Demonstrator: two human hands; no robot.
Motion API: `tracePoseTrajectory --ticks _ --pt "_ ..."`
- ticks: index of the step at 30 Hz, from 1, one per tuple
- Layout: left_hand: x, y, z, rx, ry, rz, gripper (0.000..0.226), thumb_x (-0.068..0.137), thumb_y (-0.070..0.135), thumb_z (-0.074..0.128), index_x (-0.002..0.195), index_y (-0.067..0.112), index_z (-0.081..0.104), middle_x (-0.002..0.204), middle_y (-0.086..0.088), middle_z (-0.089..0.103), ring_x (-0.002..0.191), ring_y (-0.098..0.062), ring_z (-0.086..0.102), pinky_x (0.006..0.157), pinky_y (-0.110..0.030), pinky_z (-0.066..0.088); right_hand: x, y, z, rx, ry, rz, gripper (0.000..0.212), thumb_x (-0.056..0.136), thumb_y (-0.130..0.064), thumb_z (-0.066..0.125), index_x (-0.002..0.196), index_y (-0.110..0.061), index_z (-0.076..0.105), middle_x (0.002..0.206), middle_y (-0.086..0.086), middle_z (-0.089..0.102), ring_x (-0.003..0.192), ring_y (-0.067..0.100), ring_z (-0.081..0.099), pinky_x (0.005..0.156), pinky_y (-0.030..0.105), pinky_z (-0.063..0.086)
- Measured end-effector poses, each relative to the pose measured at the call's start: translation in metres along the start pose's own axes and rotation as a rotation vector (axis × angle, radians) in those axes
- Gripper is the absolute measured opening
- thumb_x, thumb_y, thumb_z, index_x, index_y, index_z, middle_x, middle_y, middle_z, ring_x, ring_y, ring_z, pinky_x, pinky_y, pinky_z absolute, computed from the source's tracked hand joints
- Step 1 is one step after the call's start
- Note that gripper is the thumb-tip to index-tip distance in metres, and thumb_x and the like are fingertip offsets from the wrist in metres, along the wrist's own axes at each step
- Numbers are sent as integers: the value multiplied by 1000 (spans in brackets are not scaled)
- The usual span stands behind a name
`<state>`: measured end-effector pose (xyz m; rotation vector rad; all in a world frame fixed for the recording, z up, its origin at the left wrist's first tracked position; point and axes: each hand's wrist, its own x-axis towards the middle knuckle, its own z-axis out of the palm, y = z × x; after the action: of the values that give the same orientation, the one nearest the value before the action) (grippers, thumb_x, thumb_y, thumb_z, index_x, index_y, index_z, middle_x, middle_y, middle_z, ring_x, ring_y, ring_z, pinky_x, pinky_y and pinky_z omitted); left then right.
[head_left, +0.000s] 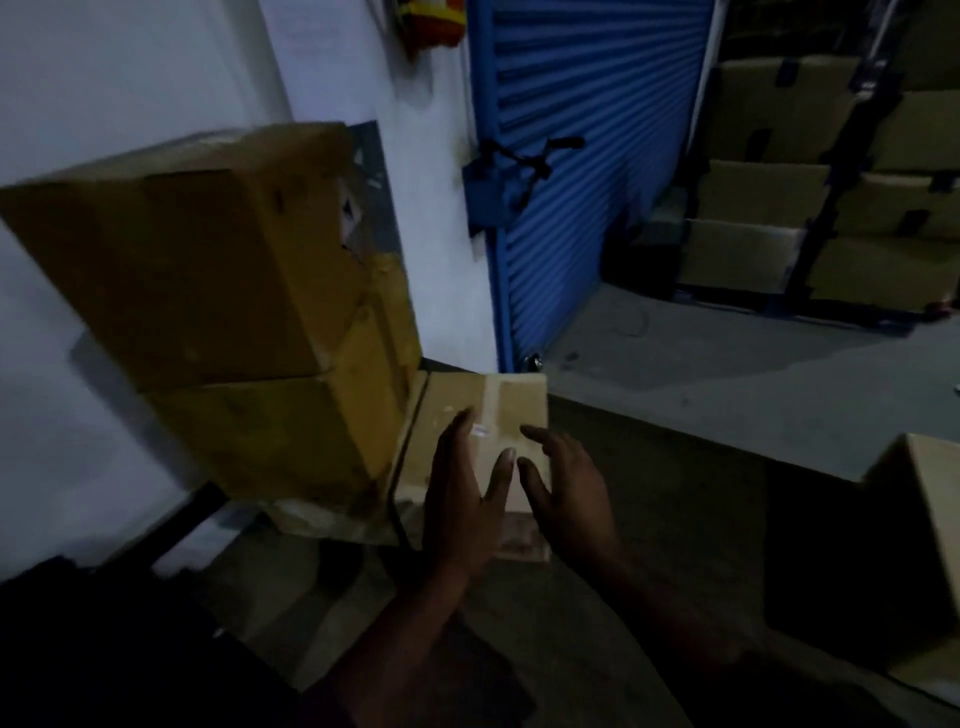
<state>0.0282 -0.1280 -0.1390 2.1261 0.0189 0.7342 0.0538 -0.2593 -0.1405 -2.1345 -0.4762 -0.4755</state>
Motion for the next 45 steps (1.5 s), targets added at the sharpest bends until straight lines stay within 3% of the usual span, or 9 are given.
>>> tracePoseTrajectory --ticks 7,11,14,18,24,26,31,37,45 --pt "100 25 -133 -102 163 265 57 101 33 55 150 13 36 155 3 38 144 -6 33 115 -22 29 105 -137 47 229 200 -158 40 96 -24 58 135 -16 51 127 -6 54 116 8 53 95 10 39" --pt "137 31 -187 -169 257 303 60 99 36 56 151 11 35 155 -2 39 144 -7 33 117 -29 32 147 -194 67 346 221 -226 41 97 -28 57 136 -17 49 132 -6 54 119 7 53 99 31 48" --pt "162 29 -219 -137 338 278 65 97 49 51 152 22 32 157 3 36 144 -7 34 117 -36 36 173 -225 78 388 194 -255 49 97 -36 55 142 -22 42 138 -7 49 123 2 48 102 33 47" --pt "190 18 -263 -87 502 260 63 98 37 57 152 16 33 155 -4 38 135 4 38 104 -3 31 200 -254 89 403 186 -306 55 97 -44 51 147 -27 34 146 -4 41 133 11 40 107 43 42" --pt "242 -37 -328 4 670 3 68 96 38 61 153 15 30 157 -5 34 145 -17 32 115 -22 27 217 -272 102 353 139 -255 48 98 -44 49 143 -27 41 147 -12 39 134 6 33 113 34 31" --pt "251 -48 -335 -55 580 -164 65 97 51 54 151 19 35 154 -4 41 141 -21 39 110 -25 29 217 -272 104 473 102 -161 55 97 -48 48 146 -33 29 143 -30 31 132 0 33 109 24 30" --pt "256 -49 -334 -109 553 -266 76 88 78 39 123 15 64 123 -9 65 114 -29 59 103 -47 45 217 -268 110 616 -3 -27 70 89 -60 50 149 -35 23 148 -9 41 125 3 44 105 29 39" --pt "241 -4 -318 -85 618 -179 48 101 47 47 129 12 62 131 -11 63 122 -28 55 103 -36 39 209 -260 86 684 79 -24 67 89 -60 48 148 -40 24 143 -14 46 123 2 47 104 31 40" --pt "205 78 -258 -165 639 -23 49 98 54 45 124 17 63 114 6 62 103 -7 52 93 -26 39 173 -224 -4 655 298 -27 58 90 -62 44 140 -34 37 133 -12 52 118 0 51 94 24 43"
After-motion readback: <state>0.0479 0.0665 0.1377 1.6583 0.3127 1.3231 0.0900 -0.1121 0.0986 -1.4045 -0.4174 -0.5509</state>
